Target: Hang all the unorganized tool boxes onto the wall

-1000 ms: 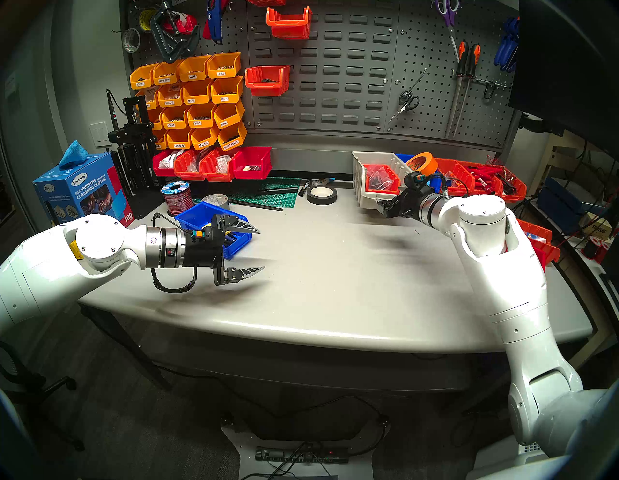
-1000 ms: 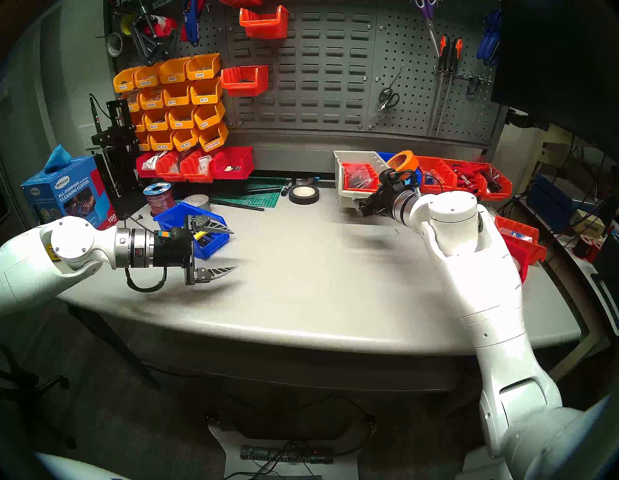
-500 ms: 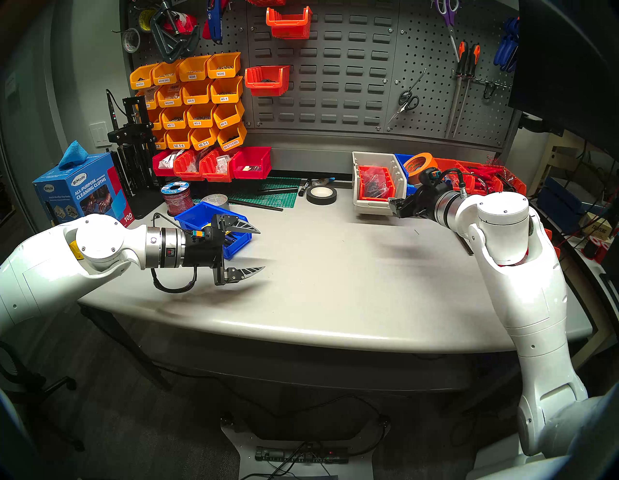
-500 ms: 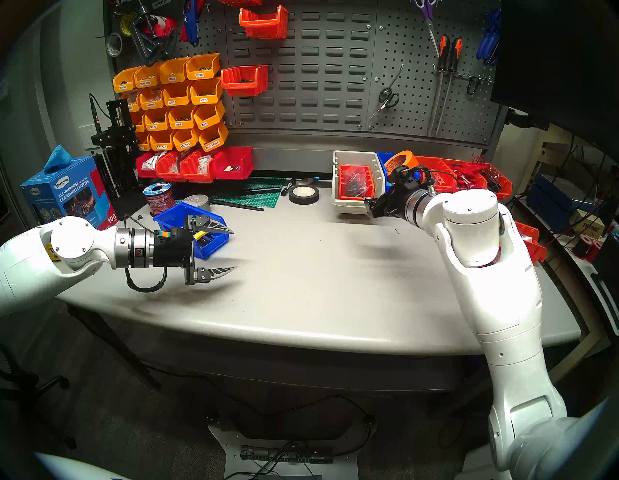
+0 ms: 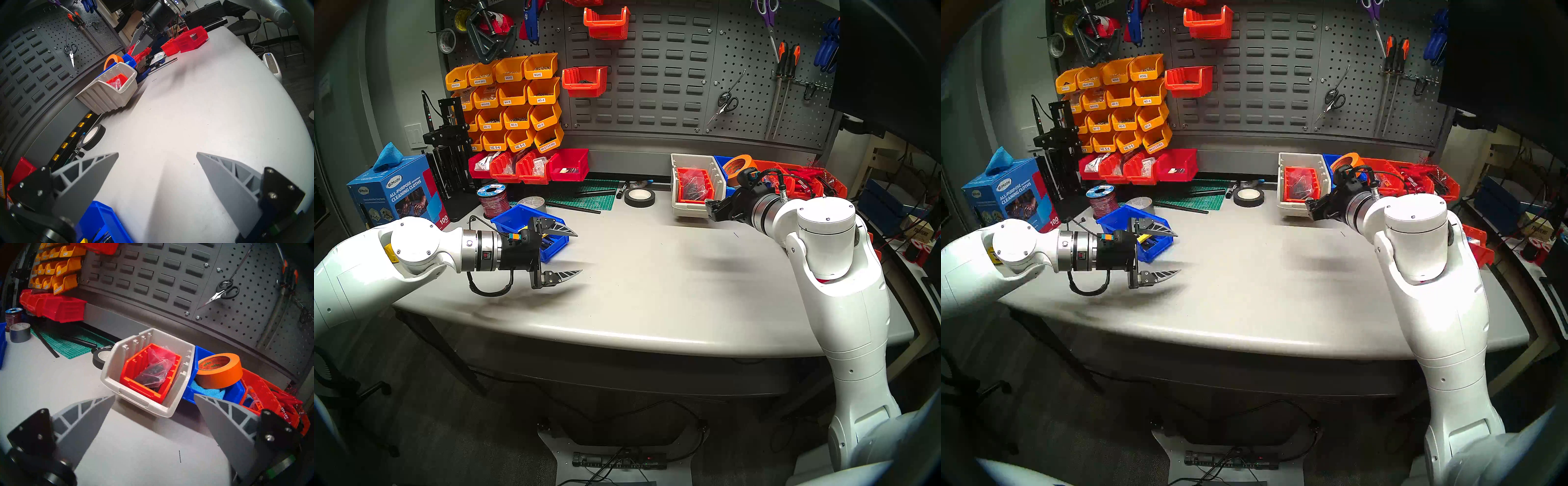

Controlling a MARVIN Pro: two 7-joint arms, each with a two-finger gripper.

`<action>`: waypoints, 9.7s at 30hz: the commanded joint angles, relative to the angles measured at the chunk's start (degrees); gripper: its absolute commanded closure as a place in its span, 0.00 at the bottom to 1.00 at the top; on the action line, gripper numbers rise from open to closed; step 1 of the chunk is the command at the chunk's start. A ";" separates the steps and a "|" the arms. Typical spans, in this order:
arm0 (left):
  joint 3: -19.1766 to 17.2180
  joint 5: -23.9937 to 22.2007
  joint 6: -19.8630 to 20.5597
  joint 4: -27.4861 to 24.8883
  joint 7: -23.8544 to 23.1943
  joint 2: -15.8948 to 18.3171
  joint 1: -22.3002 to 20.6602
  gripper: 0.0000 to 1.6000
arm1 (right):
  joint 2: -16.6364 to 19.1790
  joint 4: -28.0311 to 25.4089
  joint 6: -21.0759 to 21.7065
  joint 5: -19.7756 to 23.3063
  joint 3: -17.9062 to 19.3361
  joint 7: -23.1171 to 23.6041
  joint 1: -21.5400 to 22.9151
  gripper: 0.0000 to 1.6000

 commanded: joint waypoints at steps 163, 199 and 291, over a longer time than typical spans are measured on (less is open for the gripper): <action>-4.90 -0.64 46.80 -8.17 32.27 -16.45 -3.10 0.00 | 0.03 -0.33 0.56 -0.66 -0.84 -0.93 2.63 0.00; -15.84 -23.06 49.83 -15.14 49.64 -11.42 3.65 0.00 | 0.04 -0.33 0.56 -0.65 -0.84 -0.93 2.63 0.00; -17.26 -32.30 45.25 -18.45 56.97 -3.40 11.22 0.00 | 0.04 -0.33 0.56 -0.64 -0.84 -0.93 2.63 0.00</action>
